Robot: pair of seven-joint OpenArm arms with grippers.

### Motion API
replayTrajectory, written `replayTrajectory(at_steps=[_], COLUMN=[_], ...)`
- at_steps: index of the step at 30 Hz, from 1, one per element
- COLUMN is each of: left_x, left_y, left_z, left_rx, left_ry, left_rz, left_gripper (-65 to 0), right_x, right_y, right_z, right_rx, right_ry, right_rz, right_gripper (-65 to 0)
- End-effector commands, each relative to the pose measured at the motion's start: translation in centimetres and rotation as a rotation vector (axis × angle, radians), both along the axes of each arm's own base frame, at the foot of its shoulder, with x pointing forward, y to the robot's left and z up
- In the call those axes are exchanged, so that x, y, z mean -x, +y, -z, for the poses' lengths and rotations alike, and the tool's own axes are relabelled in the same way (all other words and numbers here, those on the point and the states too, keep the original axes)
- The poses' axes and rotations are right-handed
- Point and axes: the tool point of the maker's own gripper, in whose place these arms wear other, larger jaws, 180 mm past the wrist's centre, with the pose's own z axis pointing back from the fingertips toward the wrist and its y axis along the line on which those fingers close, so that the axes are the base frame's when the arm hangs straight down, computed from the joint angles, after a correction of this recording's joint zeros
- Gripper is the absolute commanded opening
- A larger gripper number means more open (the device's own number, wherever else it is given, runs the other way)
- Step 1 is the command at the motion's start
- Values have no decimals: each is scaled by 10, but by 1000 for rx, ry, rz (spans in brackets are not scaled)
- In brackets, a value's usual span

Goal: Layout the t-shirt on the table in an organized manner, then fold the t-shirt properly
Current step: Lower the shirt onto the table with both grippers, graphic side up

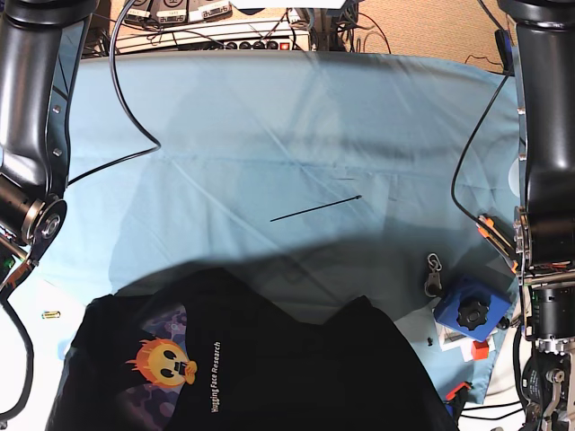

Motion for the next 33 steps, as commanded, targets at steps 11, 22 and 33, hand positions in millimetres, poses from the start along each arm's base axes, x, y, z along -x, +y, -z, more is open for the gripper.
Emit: replayTrajectory(at_steps=[11, 22, 33], left_x=[-3, -4, -5], left_y=[-1, -2, -4], left_z=[-39, -41, -46], left_rx=[19, 25, 45], left_ry=[-89, -100, -125], left_rz=[3, 4, 9], left_gripper=[-650, -650, -650], right_x=[7, 7, 6], right_y=[0, 0, 1], right_z=[-29, -29, -45], right_rx=[-14, -13, -36], right_ry=[-77, -77, -166], right_rz=[-8, -8, -11], right_gripper=[-650, -650, -650])
